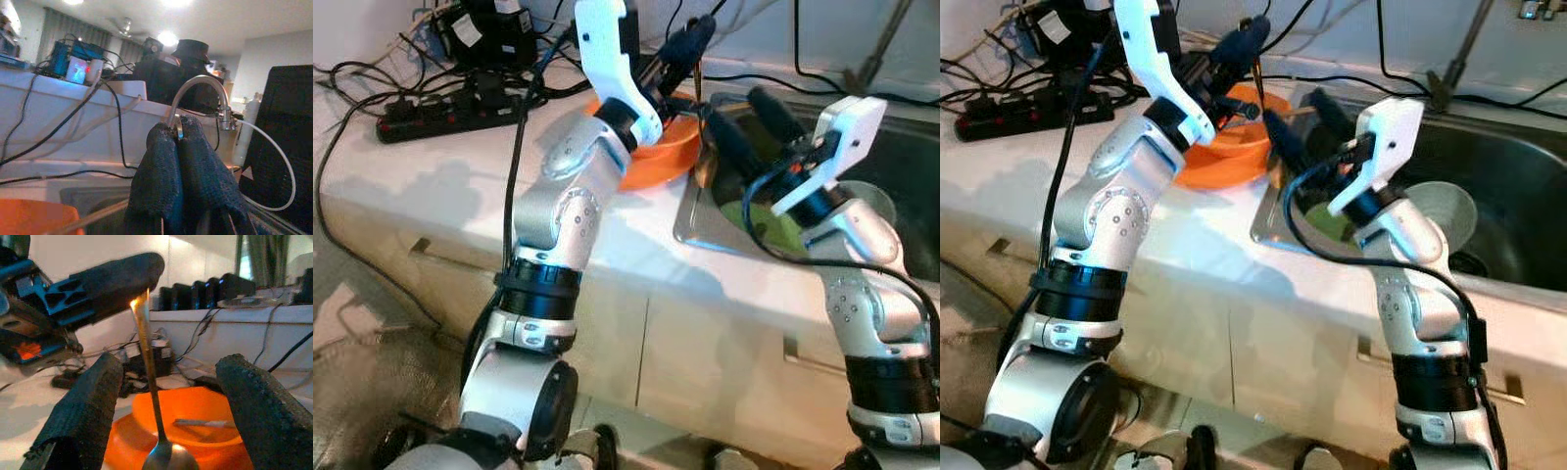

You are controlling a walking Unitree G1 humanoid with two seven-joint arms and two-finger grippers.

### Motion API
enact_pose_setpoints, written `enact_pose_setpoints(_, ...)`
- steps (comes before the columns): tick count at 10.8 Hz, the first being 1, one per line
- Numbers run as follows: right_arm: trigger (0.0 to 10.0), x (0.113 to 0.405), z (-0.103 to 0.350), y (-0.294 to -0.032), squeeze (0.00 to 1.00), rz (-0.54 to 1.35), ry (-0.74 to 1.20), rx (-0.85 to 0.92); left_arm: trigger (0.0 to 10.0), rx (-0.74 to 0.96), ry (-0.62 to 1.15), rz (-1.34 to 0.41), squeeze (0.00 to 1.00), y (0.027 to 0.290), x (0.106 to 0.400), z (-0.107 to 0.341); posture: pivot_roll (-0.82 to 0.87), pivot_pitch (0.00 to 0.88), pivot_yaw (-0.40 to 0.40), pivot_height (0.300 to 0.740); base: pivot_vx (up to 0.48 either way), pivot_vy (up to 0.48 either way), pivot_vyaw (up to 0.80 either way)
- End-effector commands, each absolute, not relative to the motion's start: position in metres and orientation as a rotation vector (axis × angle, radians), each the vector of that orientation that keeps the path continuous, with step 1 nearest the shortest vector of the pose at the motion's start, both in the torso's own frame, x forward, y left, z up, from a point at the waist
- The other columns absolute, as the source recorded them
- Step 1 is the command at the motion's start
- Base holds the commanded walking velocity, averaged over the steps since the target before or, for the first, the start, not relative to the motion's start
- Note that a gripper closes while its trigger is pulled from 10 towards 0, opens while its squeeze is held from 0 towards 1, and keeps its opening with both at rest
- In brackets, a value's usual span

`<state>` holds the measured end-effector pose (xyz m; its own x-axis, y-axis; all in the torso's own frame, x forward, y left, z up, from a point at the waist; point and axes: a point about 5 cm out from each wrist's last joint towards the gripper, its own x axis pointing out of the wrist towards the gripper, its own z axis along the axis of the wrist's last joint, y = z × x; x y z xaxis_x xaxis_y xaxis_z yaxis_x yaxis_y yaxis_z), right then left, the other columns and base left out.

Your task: Kitchen organization

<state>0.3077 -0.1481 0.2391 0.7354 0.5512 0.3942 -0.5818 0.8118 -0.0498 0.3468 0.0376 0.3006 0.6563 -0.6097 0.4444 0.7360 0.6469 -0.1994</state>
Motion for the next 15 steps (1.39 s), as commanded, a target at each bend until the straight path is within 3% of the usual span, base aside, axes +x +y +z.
enact_pose_setpoints(1, 10.0, 0.304, 0.240, -0.140, 0.00, 0.677, -0.406, 0.074, 10.0, -0.379, -0.365, -0.803, 0.00, 0.035, 0.343, 0.304, -0.01, 0.073, 0.062, 0.740, 0.000, 0.000, 0.00)
enact_pose_setpoints(15, 10.0, 0.312, 0.205, -0.116, 0.00, 0.689, -0.267, 0.006, 10.0, -0.371, -0.323, -0.844, 0.00, 0.037, 0.338, 0.295, 0.02, 0.051, 0.061, 0.740, 0.000, 0.000, 0.00)
